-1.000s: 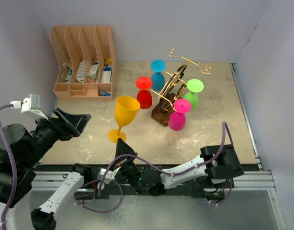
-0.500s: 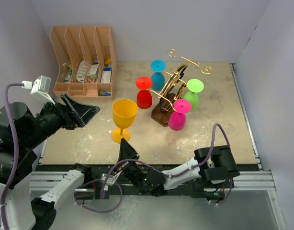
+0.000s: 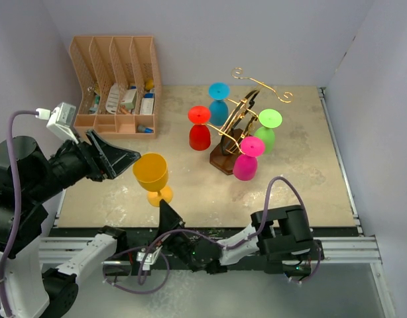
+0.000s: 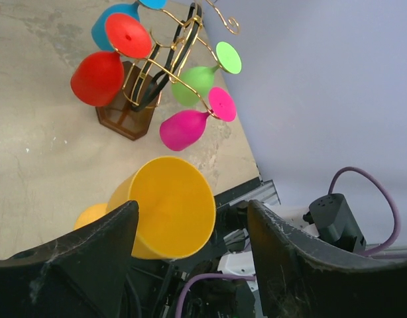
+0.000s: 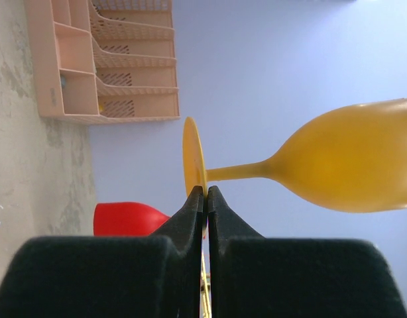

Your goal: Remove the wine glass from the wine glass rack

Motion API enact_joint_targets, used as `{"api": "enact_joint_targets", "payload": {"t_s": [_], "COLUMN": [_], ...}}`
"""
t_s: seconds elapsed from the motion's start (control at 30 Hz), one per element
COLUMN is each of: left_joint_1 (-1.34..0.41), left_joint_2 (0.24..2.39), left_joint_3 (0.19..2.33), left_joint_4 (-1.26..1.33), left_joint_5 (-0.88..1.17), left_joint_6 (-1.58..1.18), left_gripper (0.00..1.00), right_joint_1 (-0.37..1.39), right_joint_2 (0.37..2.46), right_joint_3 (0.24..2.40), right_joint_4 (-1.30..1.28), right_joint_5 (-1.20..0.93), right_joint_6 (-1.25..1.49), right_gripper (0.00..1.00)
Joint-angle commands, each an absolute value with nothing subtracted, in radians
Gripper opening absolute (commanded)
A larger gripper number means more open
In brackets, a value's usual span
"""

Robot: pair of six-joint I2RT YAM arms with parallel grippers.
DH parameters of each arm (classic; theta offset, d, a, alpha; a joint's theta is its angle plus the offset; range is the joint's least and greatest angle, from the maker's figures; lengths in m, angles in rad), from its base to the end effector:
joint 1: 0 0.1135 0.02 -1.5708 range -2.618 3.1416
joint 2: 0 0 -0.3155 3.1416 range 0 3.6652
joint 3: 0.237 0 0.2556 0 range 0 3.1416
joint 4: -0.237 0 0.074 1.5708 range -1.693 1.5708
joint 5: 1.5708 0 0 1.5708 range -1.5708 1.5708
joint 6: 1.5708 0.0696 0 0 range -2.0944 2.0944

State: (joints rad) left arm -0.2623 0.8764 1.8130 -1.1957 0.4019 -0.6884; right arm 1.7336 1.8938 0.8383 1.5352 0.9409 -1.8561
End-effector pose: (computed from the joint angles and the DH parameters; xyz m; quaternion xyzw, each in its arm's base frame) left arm 0.0416 -0.0394 0.5563 -0.0452 0.7848 -0.4141 0.4589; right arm -0.0088 0.4007 0.2791 -0.5370 0.2750 -0.2814 0.7462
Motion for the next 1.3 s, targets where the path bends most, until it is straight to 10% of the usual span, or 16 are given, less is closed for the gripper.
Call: {"api": "enact_joint_targets", "payload": {"t_s": [0.0,1.1,1.27], "left_joint_1": [-0.264,-0.264,-0.265], "left_joint_2": [0.891,0.913,0.929], "left_joint_3": [1.826,1.726,1.721], "left_joint_4": [-1.235,-1.48,-1.477], "left_joint_5": [0.453,0.287,0.269], "left_joint_6": [-0.677,-0.486,-0.46], "left_gripper": [0.69,0.58,0.39], "right_joint_1": [1.732,1.694,1.694], "right_joint_2": [1.954,1.956,1.968], "right_joint_3": [0.859,0.849,0.853], "right_joint_4": [1.819,1.835,1.83], "right_joint_5": [0.88,0.904,0.91], "right_joint_6": [-1.972,-1.941,-1.946], "right_gripper": [0.0,0.0,0.0]}}
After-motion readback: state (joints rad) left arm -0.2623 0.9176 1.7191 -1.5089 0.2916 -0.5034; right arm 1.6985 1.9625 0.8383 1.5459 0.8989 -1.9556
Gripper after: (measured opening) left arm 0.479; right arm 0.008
